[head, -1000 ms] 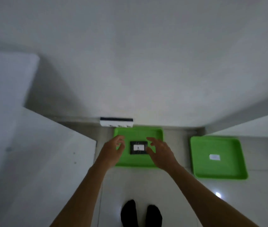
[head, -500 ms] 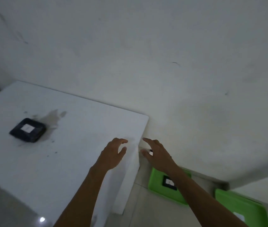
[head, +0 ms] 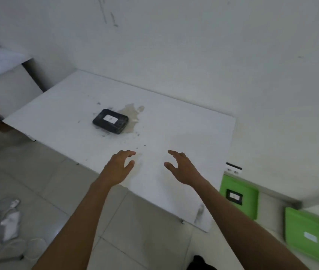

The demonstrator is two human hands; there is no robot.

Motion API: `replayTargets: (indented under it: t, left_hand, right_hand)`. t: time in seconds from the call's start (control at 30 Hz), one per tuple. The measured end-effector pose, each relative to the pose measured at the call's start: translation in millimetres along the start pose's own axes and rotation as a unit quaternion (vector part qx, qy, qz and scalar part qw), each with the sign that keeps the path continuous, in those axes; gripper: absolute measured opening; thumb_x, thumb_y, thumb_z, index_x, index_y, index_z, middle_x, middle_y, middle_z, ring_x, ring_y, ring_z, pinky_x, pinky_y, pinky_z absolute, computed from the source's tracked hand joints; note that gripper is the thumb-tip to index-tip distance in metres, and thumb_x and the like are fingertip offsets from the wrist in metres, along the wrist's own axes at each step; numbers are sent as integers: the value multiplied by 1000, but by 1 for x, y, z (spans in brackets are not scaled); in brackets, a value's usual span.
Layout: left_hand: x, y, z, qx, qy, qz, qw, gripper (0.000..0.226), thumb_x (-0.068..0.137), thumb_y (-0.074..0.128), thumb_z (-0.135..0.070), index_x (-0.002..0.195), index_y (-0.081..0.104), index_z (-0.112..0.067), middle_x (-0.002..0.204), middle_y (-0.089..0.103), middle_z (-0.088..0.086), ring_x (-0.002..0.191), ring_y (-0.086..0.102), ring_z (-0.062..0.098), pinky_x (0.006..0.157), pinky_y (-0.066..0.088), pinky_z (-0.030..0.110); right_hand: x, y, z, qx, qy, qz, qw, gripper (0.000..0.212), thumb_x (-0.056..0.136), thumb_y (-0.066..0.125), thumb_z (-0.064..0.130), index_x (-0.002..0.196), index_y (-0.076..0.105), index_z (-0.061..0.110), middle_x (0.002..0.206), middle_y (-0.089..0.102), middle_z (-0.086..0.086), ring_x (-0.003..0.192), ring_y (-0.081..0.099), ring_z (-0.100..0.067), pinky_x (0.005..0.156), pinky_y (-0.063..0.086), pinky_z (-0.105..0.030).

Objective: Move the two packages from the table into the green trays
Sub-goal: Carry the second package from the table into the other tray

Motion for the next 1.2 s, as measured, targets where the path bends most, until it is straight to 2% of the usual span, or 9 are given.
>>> replayTargets:
  t: [0.23,0.33,0.57,0.77,0.97,1.1,1.2]
  left_hand:
    - [22,-65,84,11,-9,-8,1000,45,98,51,-31,142,44,-28,140,52,-1,131,44,22,104,40,40]
    - [48,-78,119,25,-8,1,1000,50,98,51,-32,146,40,-26,147,47,0,138,39,23,108,38,44]
    - [123,-107,187,36,-8,32,999,50,98,49,-37,145,40,-26,150,45,3,139,39,25,110,37,46]
    - [193,-124,219,29,27,71,997,49,97,51,-34,145,41,-24,148,46,5,137,41,26,107,41,47]
    - [276,-122,239,35,85,128,987,49,96,56,-28,142,42,-19,147,45,10,131,47,31,105,44,46]
    - [313,-113,250,37,104,168,980,57,95,58,-28,146,34,-21,152,36,8,134,45,30,105,46,47]
    - [330,-104,261,11,88,197,976,68,94,60,-32,151,24,-25,154,30,7,135,44,30,104,46,47]
  right_hand:
    - [53,53,64,-23,6,-3,1000,64,98,50,53,154,32,29,152,42,-8,139,43,-29,112,40,-49]
    - [87,67,82,-47,8,-17,999,64,99,49,51,155,31,27,152,41,-7,137,43,-30,111,39,-46]
    - [162,95,114,-86,41,-7,995,67,99,48,52,157,27,26,154,39,-9,138,42,-32,111,38,-46]
    - [212,109,136,-58,88,-30,994,67,99,49,52,157,26,27,157,36,-9,140,42,-32,112,38,-47]
    - [257,126,151,-4,172,-92,981,69,98,51,51,157,25,27,159,35,-10,141,42,-34,111,41,-49]
    - [275,142,160,75,232,-133,961,69,99,53,47,156,22,27,154,39,-12,138,45,-35,107,44,-48]
    - [289,155,161,120,260,-159,945,73,97,55,49,156,20,26,150,44,-13,134,49,-34,108,46,-49]
Point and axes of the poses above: each hand's wrist, its own x-axis towards the middle knuckle, its own y-axis out of the palm, z = x × y, the point moved 7 cm from there along x, towards the middle knuckle
